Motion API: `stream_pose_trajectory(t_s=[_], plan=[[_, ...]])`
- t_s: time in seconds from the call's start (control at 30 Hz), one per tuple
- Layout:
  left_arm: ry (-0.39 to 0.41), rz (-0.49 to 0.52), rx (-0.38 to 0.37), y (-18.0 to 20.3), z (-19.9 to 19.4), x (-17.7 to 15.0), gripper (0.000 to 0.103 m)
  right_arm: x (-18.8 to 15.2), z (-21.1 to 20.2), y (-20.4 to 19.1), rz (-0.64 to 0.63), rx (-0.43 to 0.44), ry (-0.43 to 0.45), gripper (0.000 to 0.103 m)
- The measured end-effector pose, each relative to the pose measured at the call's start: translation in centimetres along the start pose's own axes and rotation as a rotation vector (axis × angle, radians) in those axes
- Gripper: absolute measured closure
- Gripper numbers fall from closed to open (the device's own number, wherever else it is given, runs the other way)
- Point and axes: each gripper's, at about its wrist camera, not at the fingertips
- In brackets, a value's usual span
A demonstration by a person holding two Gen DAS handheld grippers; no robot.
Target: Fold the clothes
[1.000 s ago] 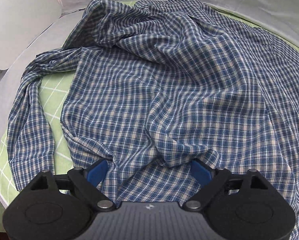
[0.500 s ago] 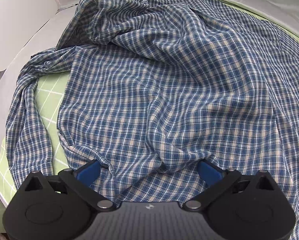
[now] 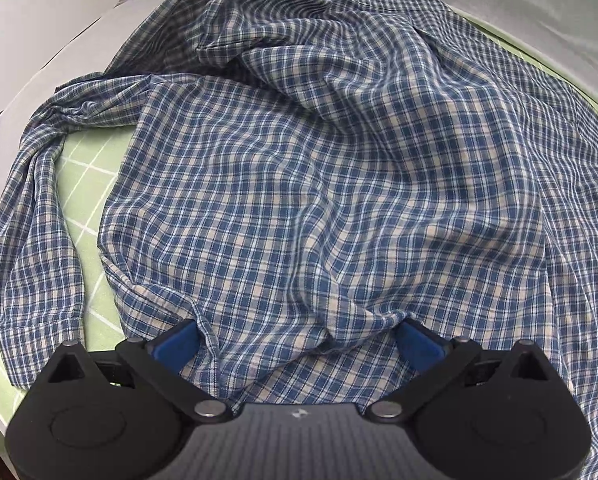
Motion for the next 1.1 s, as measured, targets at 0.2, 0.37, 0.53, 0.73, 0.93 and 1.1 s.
stream_pose_trajectory(t_s=[0.2, 0.37, 0.53, 0.73, 0.93, 1.1], plan=[[0.031, -0.009, -0.003, 0.0, -0.2, -0.9, 0.000, 1.7, 1.2, -6.7, -0.110, 0.205, 0.040, 0.035], [0.021, -0.009, -0.010, -0.1, -0.2, -0.6, 0.000, 3.0, 2.7, -9.7, -0.166, 0.241, 0.039, 0.029], [0.015, -0.015, -0.010, -0.1, 0.1, -0.4, 0.000, 3.1, 3.0, -9.5, -0.163, 0.252, 0.052, 0.102], [0.020, -0.029, -0.006, -0.1, 0.3, -0.3, 0.000, 1.7, 2.7, -6.4, -0.170, 0.203, 0.048, 0.103], [0.033, -0.042, -0.002, 0.2, 0.1, -0.8, 0.000, 1.4, 2.6, -2.9, -0.093, 0.215, 0.003, 0.085], [0.037, -0.044, -0.001, 0.2, -0.1, -0.9, 0.000, 1.9, 1.6, -5.4, -0.143, 0.299, 0.061, 0.025]])
Point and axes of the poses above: each gripper's, at about its wrist camera, not at the fingertips, and z roughly the way its jaws point, y to its right, x to its top, and after that the axes turned 9 degrees about -z, right-handed
